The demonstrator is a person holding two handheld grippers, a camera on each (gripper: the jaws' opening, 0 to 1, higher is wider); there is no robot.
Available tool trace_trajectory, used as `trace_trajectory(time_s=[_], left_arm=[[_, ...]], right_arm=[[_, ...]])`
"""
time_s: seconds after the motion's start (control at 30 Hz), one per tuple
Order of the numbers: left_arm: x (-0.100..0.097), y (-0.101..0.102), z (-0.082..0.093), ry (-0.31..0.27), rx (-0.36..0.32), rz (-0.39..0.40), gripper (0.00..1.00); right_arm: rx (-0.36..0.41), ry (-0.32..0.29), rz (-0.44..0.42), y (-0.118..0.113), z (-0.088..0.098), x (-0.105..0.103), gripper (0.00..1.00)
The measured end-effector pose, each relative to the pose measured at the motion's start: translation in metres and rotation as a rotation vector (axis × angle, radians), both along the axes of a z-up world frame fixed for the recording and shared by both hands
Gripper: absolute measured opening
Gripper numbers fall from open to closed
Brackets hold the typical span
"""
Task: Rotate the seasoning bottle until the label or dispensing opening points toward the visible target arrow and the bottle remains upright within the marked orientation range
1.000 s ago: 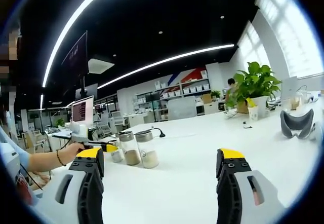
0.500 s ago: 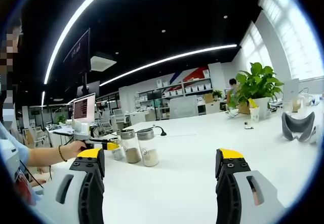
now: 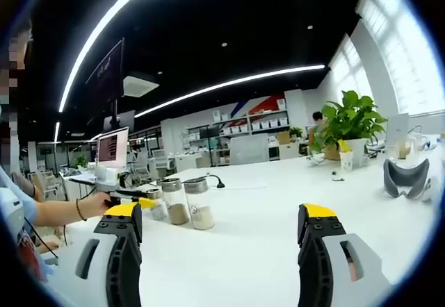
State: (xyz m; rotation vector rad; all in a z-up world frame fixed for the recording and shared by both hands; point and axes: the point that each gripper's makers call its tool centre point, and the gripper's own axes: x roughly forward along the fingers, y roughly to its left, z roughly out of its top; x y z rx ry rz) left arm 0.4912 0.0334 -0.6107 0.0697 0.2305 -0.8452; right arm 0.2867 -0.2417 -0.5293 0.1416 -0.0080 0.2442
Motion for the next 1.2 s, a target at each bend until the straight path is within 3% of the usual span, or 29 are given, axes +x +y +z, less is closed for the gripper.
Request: trace_trajectory(time_s=[0.17, 0.37, 0.43, 0.53, 0.8, 0.9, 1.2], left_arm=[[-0.015, 0.026, 0.009, 0.001, -0.039, 0.039, 0.53], [-0.036, 0.048, 0.026, -0.043, -0.098, 0.094, 0.5], [-0.05, 0.047, 0.026, -0.01, -0.093, 0.049, 0.47], [-0.06, 0.047, 0.043, -0.057, -0.183, 0.037, 0.48], [-0.075, 0.066, 0.047, -0.094, -0.169, 0.048, 0.47], [-0.075, 0.066, 0.051, -0.089, -0.19, 0.033, 0.42], [-0.084, 0.066, 0.053, -0.103, -0.172, 0.03, 0.43]], right_arm=[[-0.001, 0.012, 0.011, 0.003, -0.003, 0.001, 0.96], [-0.005, 0.006, 0.015, 0.007, -0.001, -0.001, 0.96], [-0.005, 0.005, 0.014, 0.007, 0.0, -0.001, 0.96], [0.019, -0.021, 0.022, 0.009, 0.004, -0.001, 0.96], [0.008, -0.01, 0.016, 0.007, 0.002, -0.001, 0.96], [0.011, -0.006, 0.016, 0.01, 0.001, -0.001, 0.96], [-0.006, 0.002, 0.041, 0.017, -0.003, 0.001, 0.97]])
